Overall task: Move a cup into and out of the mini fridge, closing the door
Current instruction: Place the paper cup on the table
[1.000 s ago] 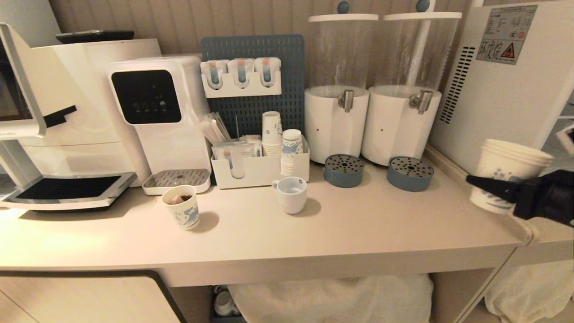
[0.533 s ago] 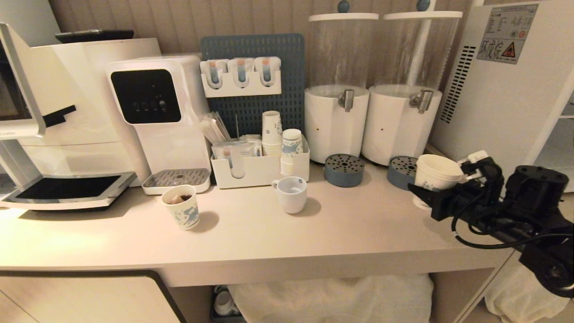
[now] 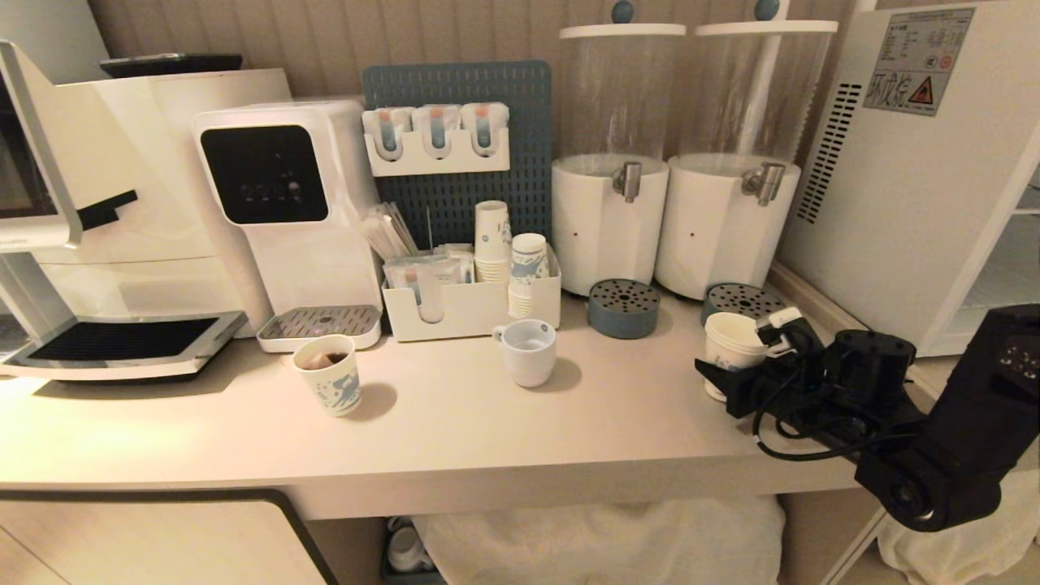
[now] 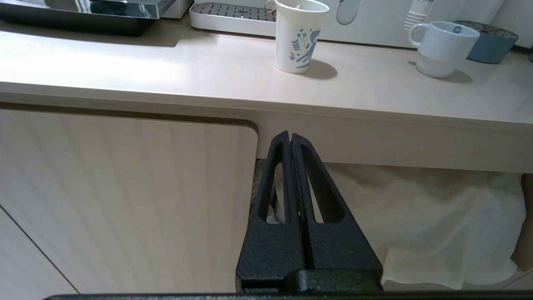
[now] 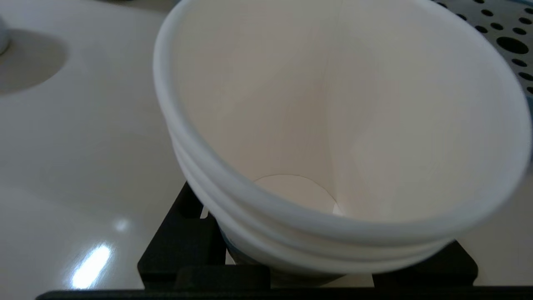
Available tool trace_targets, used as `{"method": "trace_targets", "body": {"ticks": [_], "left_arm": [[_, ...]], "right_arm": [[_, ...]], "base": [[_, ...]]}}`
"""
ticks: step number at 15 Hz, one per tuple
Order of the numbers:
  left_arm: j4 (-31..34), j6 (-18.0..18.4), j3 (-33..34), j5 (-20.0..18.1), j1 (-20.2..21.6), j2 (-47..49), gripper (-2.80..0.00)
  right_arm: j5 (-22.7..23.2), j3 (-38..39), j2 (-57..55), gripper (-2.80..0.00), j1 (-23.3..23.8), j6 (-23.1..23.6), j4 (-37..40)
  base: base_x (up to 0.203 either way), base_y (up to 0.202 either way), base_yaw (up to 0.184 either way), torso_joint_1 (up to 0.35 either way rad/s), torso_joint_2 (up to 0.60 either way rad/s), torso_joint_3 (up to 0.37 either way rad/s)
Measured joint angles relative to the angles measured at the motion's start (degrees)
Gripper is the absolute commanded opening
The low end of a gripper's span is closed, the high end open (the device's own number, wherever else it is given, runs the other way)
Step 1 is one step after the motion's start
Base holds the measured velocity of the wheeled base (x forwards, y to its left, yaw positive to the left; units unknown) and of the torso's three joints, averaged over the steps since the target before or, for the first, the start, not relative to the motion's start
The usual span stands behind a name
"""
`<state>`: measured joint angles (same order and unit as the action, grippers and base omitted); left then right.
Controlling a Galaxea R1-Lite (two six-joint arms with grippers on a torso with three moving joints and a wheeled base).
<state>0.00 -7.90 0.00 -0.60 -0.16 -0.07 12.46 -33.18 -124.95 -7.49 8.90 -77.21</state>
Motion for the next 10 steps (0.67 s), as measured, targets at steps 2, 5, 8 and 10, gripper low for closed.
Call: {"method": "trace_targets", "body": {"ticks": [2,5,8,10], "left_arm": [[0.0,0.0,0.0,0.0,0.0,0.0,-2.8],[0.0,0.0,0.0,0.0,0.0,0.0,-2.8],[0.0,0.0,0.0,0.0,0.0,0.0,-2.8],[0.1,0.0,0.0,0.0,0.0,0.0,-2.8]], "right_arm": [[-1.1,-1.2,-2.0,-2.8,0.1,0.0,-0.7],[-5.3,-3.4,-4.4,-2.8,0.2,0.0,-0.7],[-6.3,-3.6,-4.6,0.0,0.2,0.0,1.6],[-6.0,-2.9,-3.5,0.0,0.3,-0.3,3.8]], "base": [[0.0,0.0,0.0,0.0,0.0,0.0],[0.0,0.0,0.0,0.0,0.0,0.0],[0.0,0.0,0.0,0.0,0.0,0.0],[0.0,0.0,0.0,0.0,0.0,0.0]]}}
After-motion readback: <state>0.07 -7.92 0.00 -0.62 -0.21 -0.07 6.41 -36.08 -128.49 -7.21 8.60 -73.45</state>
